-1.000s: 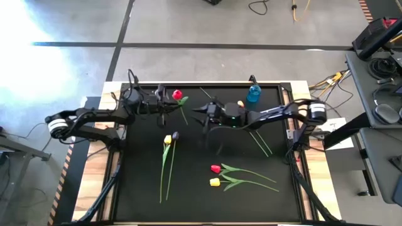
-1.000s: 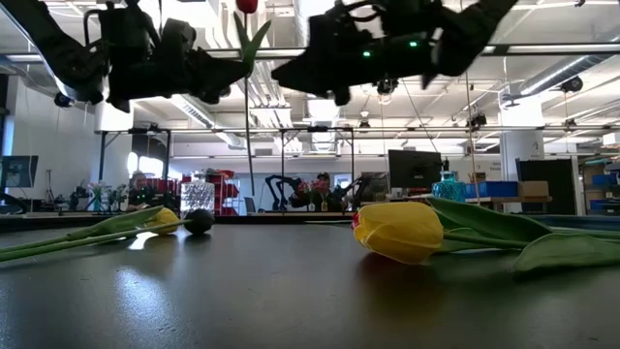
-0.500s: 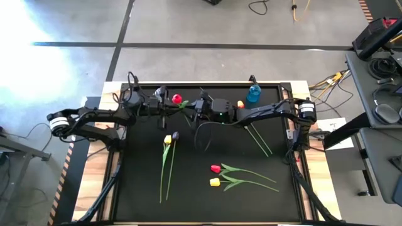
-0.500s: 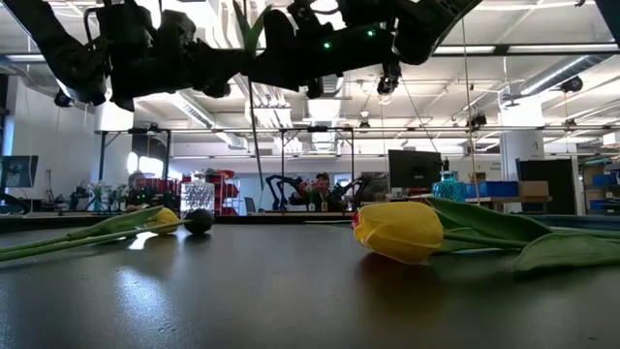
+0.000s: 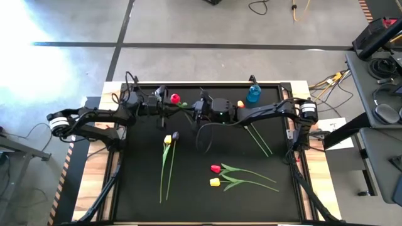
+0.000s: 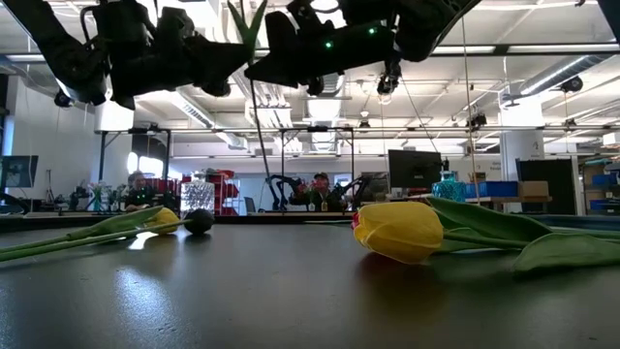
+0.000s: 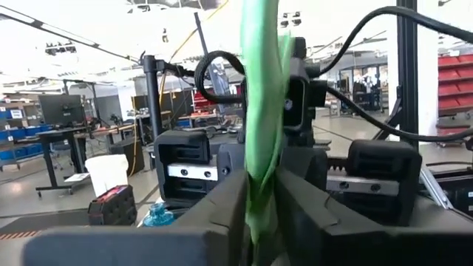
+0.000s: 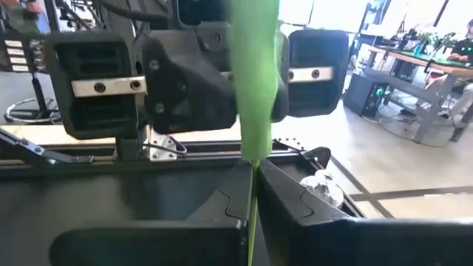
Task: Sort flowers into vase by color
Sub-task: Put the top red tulip into the blue vase
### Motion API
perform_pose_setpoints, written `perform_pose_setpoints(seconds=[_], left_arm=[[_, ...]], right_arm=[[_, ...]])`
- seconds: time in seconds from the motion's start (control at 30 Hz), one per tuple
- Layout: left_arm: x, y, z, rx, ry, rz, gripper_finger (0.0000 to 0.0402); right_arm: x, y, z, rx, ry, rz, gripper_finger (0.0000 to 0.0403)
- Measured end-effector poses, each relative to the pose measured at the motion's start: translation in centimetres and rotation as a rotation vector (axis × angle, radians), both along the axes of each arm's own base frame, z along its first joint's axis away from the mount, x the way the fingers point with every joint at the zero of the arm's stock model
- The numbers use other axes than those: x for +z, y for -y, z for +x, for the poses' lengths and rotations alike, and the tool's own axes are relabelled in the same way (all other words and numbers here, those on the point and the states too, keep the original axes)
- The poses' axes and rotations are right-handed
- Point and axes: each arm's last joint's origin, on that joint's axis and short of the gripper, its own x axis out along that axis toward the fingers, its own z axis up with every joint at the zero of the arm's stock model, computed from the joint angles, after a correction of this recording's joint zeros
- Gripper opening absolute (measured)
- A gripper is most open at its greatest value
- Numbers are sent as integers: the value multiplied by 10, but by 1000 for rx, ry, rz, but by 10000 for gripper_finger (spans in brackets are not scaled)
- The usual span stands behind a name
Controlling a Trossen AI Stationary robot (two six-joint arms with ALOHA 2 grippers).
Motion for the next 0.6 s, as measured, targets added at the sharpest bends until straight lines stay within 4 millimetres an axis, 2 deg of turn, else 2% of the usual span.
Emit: perform_pose_setpoints(seconds=[0.17,0.33,0.47,0.6], left_arm=[[-1,0,0,0,-4,-6,123],[-8,-1,2,3,-31,-14,172],[-16,-1,2,8,-63,-10,194],[-22,0,1,9,-77,-5,198]], right_arm=[[15,-1,-7,-12,24,-26,10],[18,1,-24,-133,4,-83,9],[24,2,-56,-238,42,-111,9],[29,0,-100,-388,50,-173,9]])
